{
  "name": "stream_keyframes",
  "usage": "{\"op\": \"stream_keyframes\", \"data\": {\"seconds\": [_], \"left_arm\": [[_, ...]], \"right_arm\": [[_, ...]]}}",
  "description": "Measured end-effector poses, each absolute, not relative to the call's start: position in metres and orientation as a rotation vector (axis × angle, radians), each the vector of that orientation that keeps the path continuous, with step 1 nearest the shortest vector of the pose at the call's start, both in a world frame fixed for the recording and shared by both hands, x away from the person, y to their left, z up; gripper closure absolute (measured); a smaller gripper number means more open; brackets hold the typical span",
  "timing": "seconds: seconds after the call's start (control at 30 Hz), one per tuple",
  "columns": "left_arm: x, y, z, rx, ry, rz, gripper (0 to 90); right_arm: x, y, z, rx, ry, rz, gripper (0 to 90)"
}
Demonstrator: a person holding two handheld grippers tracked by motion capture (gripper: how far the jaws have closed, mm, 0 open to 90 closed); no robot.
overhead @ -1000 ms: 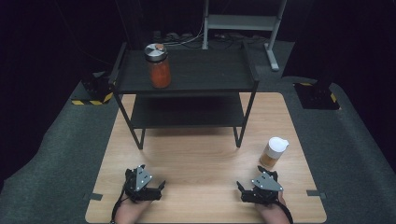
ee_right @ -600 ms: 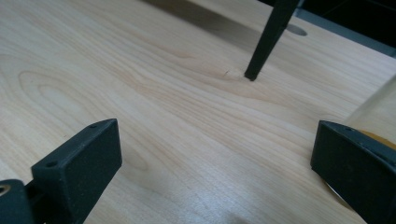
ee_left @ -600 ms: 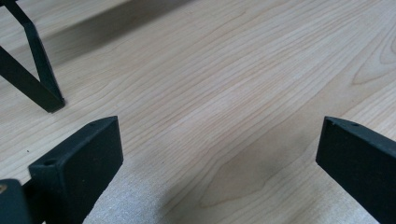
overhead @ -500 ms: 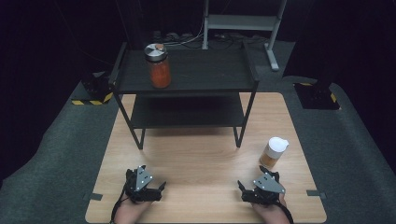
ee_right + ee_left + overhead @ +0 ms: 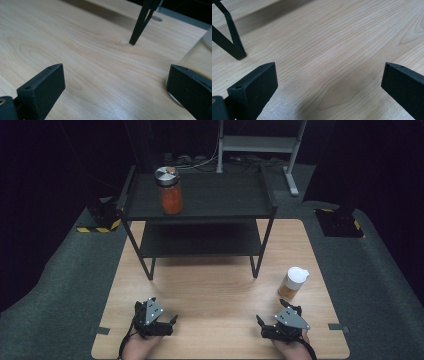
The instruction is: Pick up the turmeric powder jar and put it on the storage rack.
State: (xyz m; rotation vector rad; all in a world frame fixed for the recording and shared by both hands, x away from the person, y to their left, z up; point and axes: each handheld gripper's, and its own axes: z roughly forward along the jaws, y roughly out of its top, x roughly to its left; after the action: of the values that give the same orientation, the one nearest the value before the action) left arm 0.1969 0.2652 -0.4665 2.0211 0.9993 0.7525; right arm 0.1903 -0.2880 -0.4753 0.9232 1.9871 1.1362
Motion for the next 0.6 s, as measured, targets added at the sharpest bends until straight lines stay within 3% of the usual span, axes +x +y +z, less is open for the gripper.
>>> {"op": "stream_keyframes", "data": {"seconds": [0.6], "left_arm": [[0.196,0.268,-0.467,2.017,0.988,0.741,0.7]], "right_arm": [[0.175,-0.310,-0.462,0.979,1.868,1.163,0.8]]}}
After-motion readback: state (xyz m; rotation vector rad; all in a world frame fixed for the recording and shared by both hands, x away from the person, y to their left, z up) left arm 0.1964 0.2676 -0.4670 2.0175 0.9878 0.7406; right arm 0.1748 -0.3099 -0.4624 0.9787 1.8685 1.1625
